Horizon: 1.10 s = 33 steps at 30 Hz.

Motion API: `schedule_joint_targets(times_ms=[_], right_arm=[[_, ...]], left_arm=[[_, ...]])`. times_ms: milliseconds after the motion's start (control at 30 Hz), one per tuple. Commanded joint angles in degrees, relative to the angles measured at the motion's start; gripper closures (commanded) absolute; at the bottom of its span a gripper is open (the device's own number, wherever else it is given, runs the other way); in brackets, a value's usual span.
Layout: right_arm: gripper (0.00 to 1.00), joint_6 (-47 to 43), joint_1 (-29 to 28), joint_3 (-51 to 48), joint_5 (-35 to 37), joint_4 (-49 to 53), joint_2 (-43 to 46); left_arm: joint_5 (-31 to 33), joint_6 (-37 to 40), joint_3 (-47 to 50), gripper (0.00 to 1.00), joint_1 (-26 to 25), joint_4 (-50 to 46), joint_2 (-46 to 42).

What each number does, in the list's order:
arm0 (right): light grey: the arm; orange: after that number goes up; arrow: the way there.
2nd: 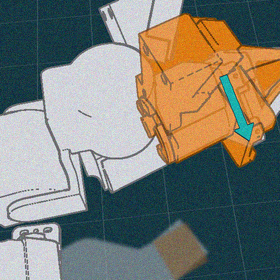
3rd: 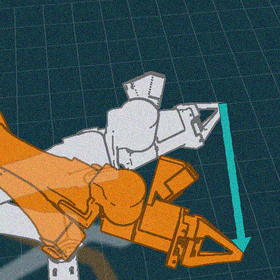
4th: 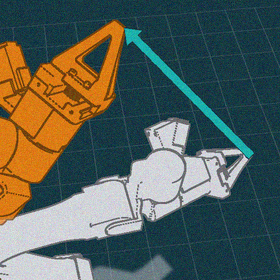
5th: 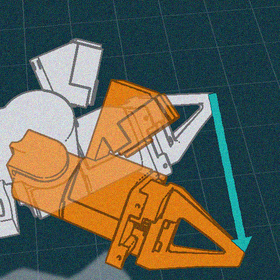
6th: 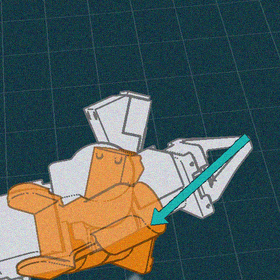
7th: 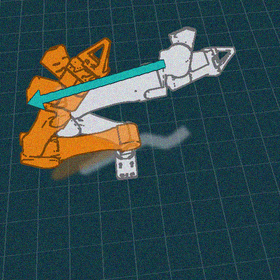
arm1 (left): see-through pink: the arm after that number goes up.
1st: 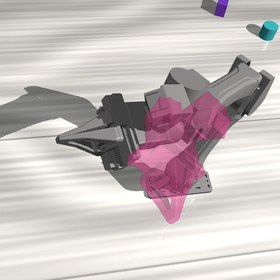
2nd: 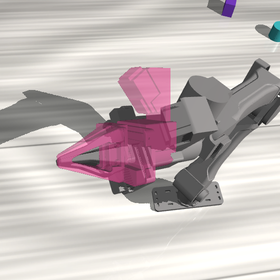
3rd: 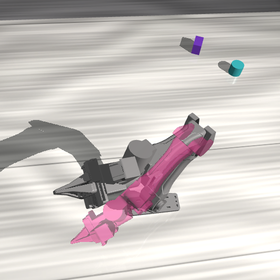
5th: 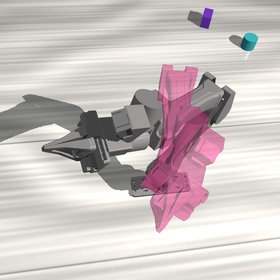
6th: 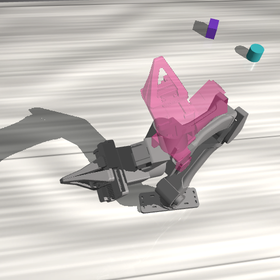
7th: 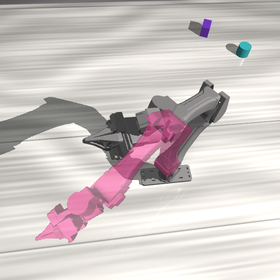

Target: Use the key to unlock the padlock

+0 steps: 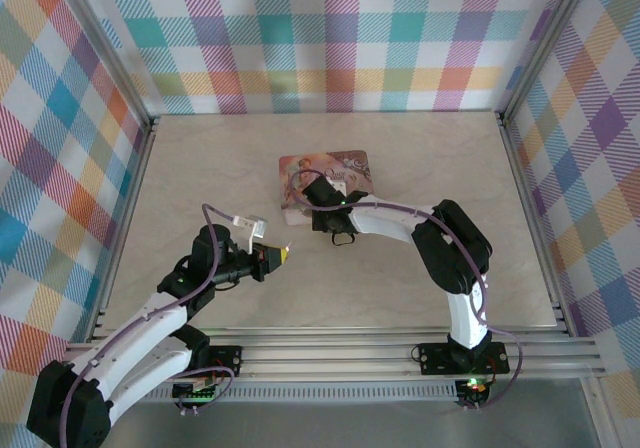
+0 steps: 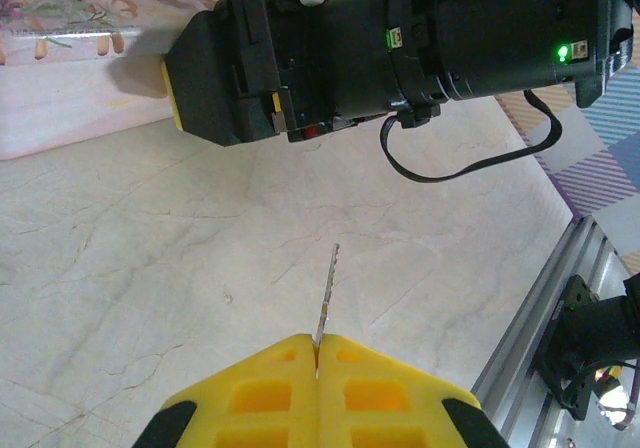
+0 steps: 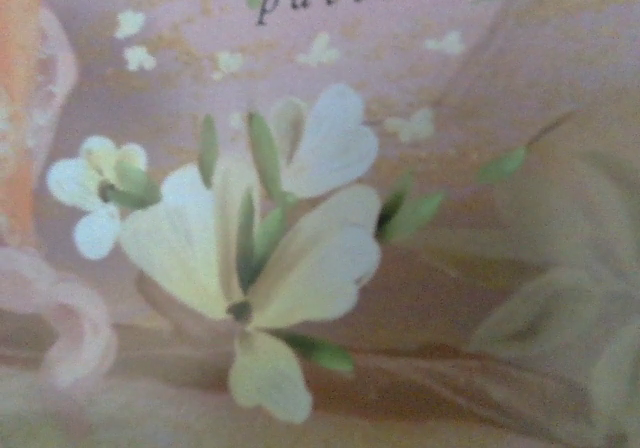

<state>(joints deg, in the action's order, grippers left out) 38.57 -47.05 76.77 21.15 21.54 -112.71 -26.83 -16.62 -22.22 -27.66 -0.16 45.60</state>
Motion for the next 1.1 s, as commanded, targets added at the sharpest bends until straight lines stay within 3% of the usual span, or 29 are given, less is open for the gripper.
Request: schedule_joint_targets(times_ms=[0,567,867,1067], right_arm=[[0.49,-0.99,0.28,2.29,1.88,-0.53,-1.24],[0.56,-1.49,1.07,3.38,0.75,-1.72,-3.84],[0.84,-2.90,1.62,3.47,-0.46,-1.15,-1.78],[0.94,-4.67,2.74,2.86,-5.51,1.19,2.33]], left_arm=[[0.38,0.81,0.60,1.00,0.16,-0.66,-1.04],[0.81,0.80,1.38,1.00,0.25,-2.54,-4.33],[1.21,0.77,2.05,1.00,0.25,-2.24,-5.01],[0.10,0.80,1.57,1.00,0.28,0.50,-2.68]])
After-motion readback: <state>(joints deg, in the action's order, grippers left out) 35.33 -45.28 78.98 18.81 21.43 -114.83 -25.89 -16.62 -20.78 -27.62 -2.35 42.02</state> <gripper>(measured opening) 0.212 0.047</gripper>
